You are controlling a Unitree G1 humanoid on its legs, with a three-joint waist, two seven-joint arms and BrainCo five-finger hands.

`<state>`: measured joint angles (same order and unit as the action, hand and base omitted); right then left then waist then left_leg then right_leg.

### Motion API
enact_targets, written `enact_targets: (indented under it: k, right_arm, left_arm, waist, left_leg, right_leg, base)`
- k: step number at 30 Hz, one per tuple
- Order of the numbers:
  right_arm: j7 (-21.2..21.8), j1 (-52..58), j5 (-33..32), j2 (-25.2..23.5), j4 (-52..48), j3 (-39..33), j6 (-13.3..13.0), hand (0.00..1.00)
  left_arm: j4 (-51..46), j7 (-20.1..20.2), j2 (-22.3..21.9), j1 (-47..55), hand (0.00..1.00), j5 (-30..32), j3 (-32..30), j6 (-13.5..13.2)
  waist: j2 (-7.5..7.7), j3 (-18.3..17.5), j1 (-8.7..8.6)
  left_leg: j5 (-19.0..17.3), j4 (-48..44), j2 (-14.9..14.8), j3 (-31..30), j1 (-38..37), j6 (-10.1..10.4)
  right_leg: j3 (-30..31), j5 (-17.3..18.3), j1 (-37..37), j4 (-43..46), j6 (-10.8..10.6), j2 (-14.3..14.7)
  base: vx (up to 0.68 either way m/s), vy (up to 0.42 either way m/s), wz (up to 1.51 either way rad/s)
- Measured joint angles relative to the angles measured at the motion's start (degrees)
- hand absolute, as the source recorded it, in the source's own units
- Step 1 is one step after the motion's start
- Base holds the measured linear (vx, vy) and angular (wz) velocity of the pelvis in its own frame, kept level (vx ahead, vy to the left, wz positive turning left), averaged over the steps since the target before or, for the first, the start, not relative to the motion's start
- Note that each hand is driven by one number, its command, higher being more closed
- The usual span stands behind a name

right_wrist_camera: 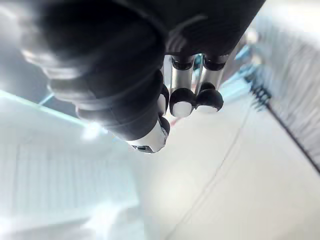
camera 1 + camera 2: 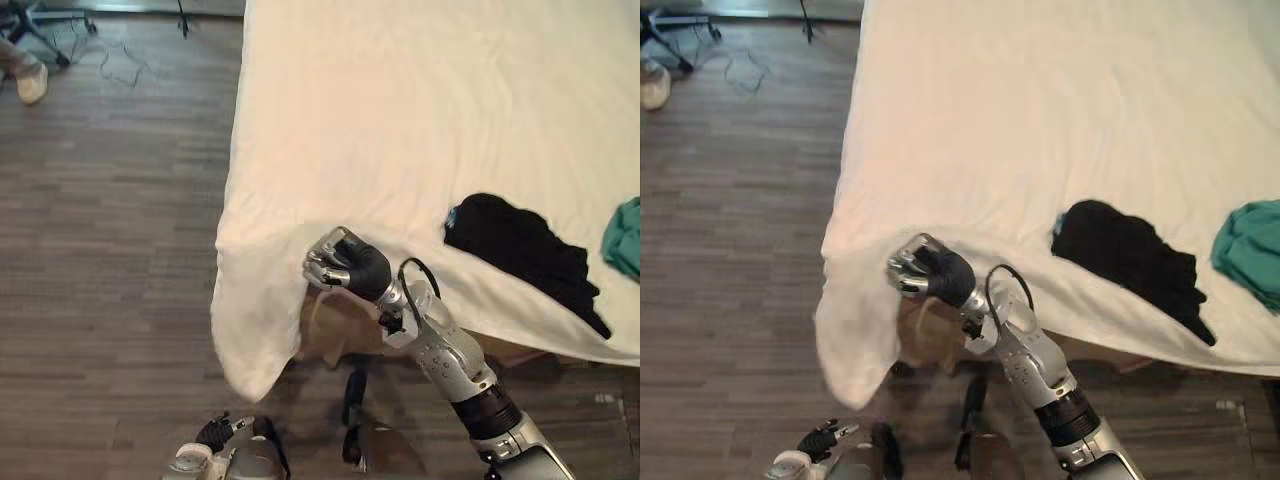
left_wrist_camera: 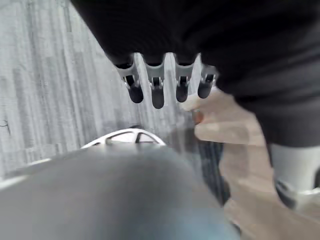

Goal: Tidy the bed and pick cloth on bed and put in laundry

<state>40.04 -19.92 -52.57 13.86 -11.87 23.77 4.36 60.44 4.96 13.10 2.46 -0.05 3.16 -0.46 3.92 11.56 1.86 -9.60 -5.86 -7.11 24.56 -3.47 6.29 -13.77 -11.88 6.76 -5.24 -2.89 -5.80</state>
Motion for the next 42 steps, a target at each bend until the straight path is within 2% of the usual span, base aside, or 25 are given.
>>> enact_targets:
  k: [4, 6, 10, 14, 18, 22, 25, 26, 28, 29, 30, 32, 34, 36, 42]
  right_arm:
    - [0.6, -0.1, -2.0, -0.1, -0.6, 1.3, 5.3, 1.0]
    - [-0.1, -0.1, -2.0, -0.2, 0.1, 1.6, 5.9, 1.0]
    - [-1.3, -0.5, -2.7, -0.3, 5.1, 1.4, 5.9, 1.0]
    - [0.3, -1.5, -4.0, -0.3, 8.3, 1.1, 6.0, 1.0]
    - [0.1, -1.8, -4.3, -0.1, 8.2, 1.1, 6.4, 1.0]
    - [-4.6, 1.4, -3.6, -0.3, 10.5, 1.3, 6.0, 1.0]
    - [-7.9, 1.7, -1.5, -0.5, 21.2, -0.6, 4.4, 1.0]
    - [-8.6, 0.6, -0.7, -0.5, 28.1, -4.2, 3.3, 1.0]
    - [-8.5, -3.2, 0.3, 0.6, 37.2, -11.6, 1.1, 1.0]
    - [-7.9, -6.7, 0.2, 3.3, 43.3, -16.5, -0.2, 1.0]
    - [-7.5, -8.2, 0.0, 4.9, 45.6, -18.3, -0.6, 1.0]
    - [-4.3, -11.2, -2.4, 9.8, 49.8, -21.8, -1.5, 1.0]
    - [-1.2, -13.6, -5.0, 11.0, 49.4, -23.1, -1.7, 1.0]
    - [-0.1, -13.5, -5.0, 10.8, 49.5, -23.3, -1.6, 1.0]
    - [0.2, -11.6, -3.9, 7.5, 49.0, -26.3, -1.5, 1.0]
  left_arm:
    - [0.0, 3.3, 0.0, 1.2, 0.0, 1.2, -0.1, 0.2]
    - [0.0, 4.5, 0.1, 2.1, 0.0, 1.9, -0.1, 0.4]
    - [-0.1, 5.5, 0.2, 5.3, 0.0, 2.3, -0.5, 1.1]
    - [-0.1, 5.6, 0.3, 5.8, 0.0, 2.1, -0.5, 1.1]
    - [-0.1, 6.6, -0.3, 5.8, 0.0, 2.1, 0.2, 1.4]
    - [-0.5, 6.7, -0.4, 5.5, 0.0, 2.1, 0.8, 1.6]
    - [-1.8, 6.7, -0.4, 4.8, 0.0, 2.0, 2.9, 2.2]
    - [-2.7, 6.7, -0.3, 4.4, 0.0, 1.9, 4.7, 2.0]
    - [-3.8, 6.7, -0.4, 2.7, 0.0, 0.7, 6.5, 1.2]
    - [-4.4, 6.8, -0.6, 1.6, 0.0, -0.3, 8.0, 0.7]
    - [-4.9, 6.8, -0.8, 1.2, 0.0, -0.4, 8.5, 0.6]
    - [-5.9, 6.7, -1.4, 0.2, 0.0, -1.5, 10.1, -0.5]
    - [-6.4, 6.7, -1.7, 0.3, 0.0, -2.8, 11.5, -1.6]
    - [-6.9, 6.9, -1.6, 0.2, 0.0, -3.5, 12.8, -2.1]
    - [-6.9, 9.0, -1.5, 0.2, 0.0, -4.0, 13.5, -2.5]
  waist:
    - [-0.02, -2.5, 0.09]
    - [-0.07, -2.5, 0.13]
    - [-0.15, -2.6, 0.64]
    - [-0.52, -2.6, 1.13]
    - [-2.11, -2.4, 0.9]
    - [-2.73, -2.3, 0.69]
    - [-4.39, -0.8, 0.8]
    - [-5.57, 0.6, 0.84]
    - [-6.88, 3.4, 0.74]
    - [-8.88, 6.3, 0.5]
    - [-9.81, 7.7, 0.31]
    - [-12.73, 11.4, 0.17]
    - [-14.9, 13.9, -1.73]
    - [-15.71, 14.3, -2.0]
    - [-15.97, 14.4, -3.05]
  left_leg:
    - [0.2, 1.2, 0.9, -0.7, -1.2, -0.2]
    - [0.5, 1.7, 1.3, -1.2, -1.9, -0.6]
    - [0.9, 1.9, 1.7, -1.4, -1.4, -0.9]
    - [2.2, 3.2, 1.7, -0.8, -0.4, -0.2]
    - [3.3, 4.7, 1.0, -0.7, -0.6, 0.7]
    - [4.0, 5.8, 0.0, -1.6, -0.7, 1.5]
    - [4.2, 5.8, -0.2, -1.5, -0.3, 1.8]
    - [4.4, 5.5, 0.2, -1.5, 0.9, 1.5]
    - [4.9, 5.5, 1.3, -1.5, 2.8, 1.3]
    - [5.8, 5.2, 2.2, -1.4, 3.9, 0.7]
    - [5.9, 5.2, 2.5, -1.4, 4.4, 0.5]
    - [6.2, 4.9, 3.2, -1.3, 4.9, 0.1]
    - [5.9, 4.7, 3.4, -1.3, 5.0, -0.3]
    - [5.4, 4.4, 3.5, -1.1, 5.3, -0.5]
    - [2.5, 1.0, 3.6, 0.3, 6.2, -0.9]
  right_leg:
    - [-1.1, -0.1, -1.2, 0.0, 0.0, -0.7]
    - [-1.4, -0.2, -2.0, 0.0, 0.1, -1.2]
    - [-1.4, -0.2, -1.7, 0.0, 0.1, -1.5]
    - [-1.3, 0.3, 0.2, 0.0, 0.8, -1.5]
    - [-1.5, 1.2, 0.2, 0.0, 1.4, -0.5]
    - [-2.5, 2.4, 0.1, -0.4, 1.2, 0.5]
    - [-2.8, 2.4, 0.2, -0.4, 1.2, 0.5]
    - [-2.1, 2.0, 1.5, -0.4, 1.0, 0.2]
    - [-1.2, 0.7, 4.0, 0.0, 1.0, -0.6]
    - [-0.7, -0.2, 5.3, 0.0, 0.9, -1.3]
    - [-0.4, -0.9, 5.7, 0.0, 1.2, -1.5]
    - [0.0, -1.7, 6.4, 0.0, 1.0, -2.1]
    - [0.2, -1.7, 6.4, 0.0, 0.8, -2.4]
    - [0.8, -1.3, 6.7, 0.0, 0.2, -2.3]
    - [2.8, -1.0, 7.3, 0.0, -0.2, -2.4]
  base:
    - [0.01, 0.072, 0.14]
    - [-0.05, 0.052, 0.15]
    - [-0.08, 0.021, 0.06]
    - [-0.1, -0.042, -0.07]
    - [-0.07, -0.084, -0.07]
    - [-0.03, -0.064, 0.1]
    - [-0.03, -0.016, 0.07]
    - [-0.04, 0.013, -0.02]
    - [-0.04, 0.044, -0.07]
    - [-0.02, 0.058, -0.06]
    - [-0.02, 0.073, -0.04]
    - [-0.01, 0.07, -0.04]
    - [0.02, 0.08, -0.03]
    - [0.04, 0.049, -0.09]
    - [0.05, 0.052, -0.13]
